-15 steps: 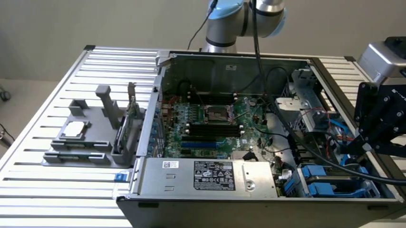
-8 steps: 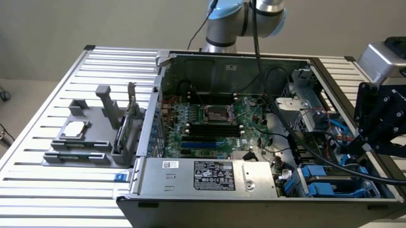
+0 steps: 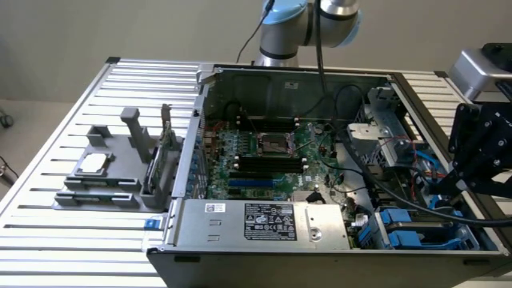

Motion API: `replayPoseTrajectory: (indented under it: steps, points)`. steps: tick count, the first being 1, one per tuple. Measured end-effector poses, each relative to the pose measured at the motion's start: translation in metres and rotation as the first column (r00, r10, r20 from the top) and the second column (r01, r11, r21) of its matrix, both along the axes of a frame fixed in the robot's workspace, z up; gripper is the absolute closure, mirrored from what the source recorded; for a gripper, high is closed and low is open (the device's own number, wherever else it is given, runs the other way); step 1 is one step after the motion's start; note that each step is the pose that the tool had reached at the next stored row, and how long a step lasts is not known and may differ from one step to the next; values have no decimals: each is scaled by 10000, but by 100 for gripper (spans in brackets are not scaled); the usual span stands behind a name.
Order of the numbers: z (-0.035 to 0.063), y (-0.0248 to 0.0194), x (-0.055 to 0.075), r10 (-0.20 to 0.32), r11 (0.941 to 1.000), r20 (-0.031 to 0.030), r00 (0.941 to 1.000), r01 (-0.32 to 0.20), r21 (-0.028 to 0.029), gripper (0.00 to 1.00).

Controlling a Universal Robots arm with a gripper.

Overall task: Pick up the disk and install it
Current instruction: 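Insert the first disk wire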

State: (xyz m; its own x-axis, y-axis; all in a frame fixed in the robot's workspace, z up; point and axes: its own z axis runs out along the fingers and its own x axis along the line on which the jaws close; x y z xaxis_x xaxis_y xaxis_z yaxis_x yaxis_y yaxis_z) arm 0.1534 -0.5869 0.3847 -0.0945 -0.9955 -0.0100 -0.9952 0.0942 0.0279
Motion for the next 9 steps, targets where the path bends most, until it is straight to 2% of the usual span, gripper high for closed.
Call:
replayPoseTrajectory:
  steps: [5, 9]
  points:
    - [0, 0, 0, -832, 9965, 0, 9965, 832, 0, 89]
    - [0, 0, 0, -1530, 9882, 0, 9882, 1530, -1, 89]
